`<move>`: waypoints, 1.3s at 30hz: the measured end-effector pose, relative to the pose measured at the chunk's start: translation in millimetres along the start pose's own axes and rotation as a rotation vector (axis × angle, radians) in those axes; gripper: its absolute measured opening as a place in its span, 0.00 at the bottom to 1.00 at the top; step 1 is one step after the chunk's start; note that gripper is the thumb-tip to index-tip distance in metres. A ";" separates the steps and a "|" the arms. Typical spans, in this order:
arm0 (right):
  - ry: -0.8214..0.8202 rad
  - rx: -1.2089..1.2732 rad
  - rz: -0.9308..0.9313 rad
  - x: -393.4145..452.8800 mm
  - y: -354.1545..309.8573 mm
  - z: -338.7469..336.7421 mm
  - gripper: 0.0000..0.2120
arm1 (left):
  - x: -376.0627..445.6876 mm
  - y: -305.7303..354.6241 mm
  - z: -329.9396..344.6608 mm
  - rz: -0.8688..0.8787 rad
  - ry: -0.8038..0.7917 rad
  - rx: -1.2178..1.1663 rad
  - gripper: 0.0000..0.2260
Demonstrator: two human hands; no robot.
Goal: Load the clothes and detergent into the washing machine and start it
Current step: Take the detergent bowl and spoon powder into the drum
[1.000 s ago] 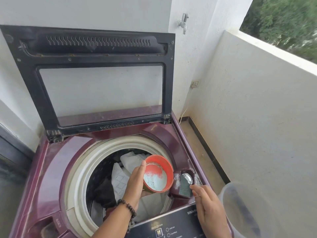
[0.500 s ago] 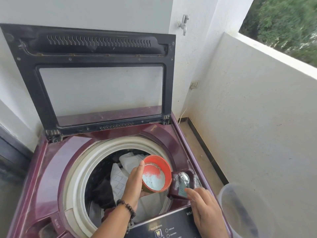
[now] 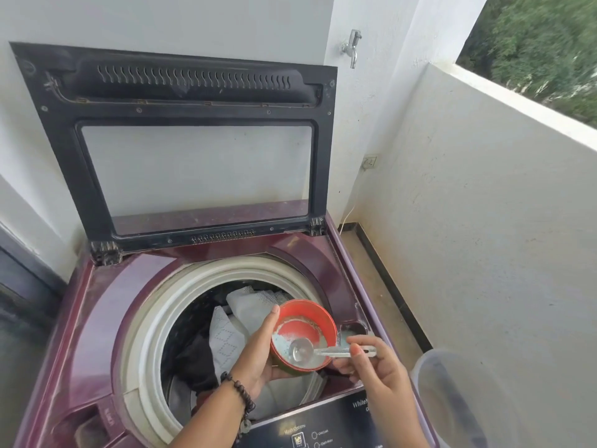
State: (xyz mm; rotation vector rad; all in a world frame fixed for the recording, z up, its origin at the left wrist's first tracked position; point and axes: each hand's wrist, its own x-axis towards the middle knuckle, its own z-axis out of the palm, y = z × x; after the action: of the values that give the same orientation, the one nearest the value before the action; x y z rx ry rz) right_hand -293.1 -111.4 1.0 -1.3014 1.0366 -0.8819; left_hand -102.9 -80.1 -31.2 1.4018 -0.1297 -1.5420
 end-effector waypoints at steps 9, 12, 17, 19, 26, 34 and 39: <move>-0.130 -0.552 -0.216 2.4 6.3 -5.4 0.18 | -6.3 -0.5 0.4 -0.020 -0.157 0.039 0.29; -0.210 -0.657 -0.218 4.4 6.2 -4.2 0.34 | -6.4 0.7 -0.3 0.010 -0.141 0.015 0.29; -0.355 -0.880 -0.242 14.4 -5.2 -4.5 0.54 | -11.9 1.6 4.5 0.050 -0.198 0.140 0.25; -0.448 -0.915 -0.235 15.9 -11.8 -1.9 0.56 | -13.9 1.7 4.7 0.057 -0.237 0.163 0.24; -0.381 -0.799 -0.328 20.2 -25.9 -2.2 0.47 | -12.3 3.3 1.5 0.059 -0.280 0.085 0.35; -0.341 -0.766 -0.297 19.8 -26.9 5.6 0.48 | -7.1 1.7 0.4 0.148 -0.158 0.063 0.37; -0.357 -0.785 -0.311 18.1 -27.2 10.9 0.47 | -9.3 2.2 1.2 0.150 -0.133 0.089 0.35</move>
State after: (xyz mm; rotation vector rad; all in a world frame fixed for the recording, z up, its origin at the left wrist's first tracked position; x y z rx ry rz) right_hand -275.7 -127.4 26.0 -2.2332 0.9315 -0.4248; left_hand -104.2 -75.2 -23.0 1.3263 -0.3811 -1.5191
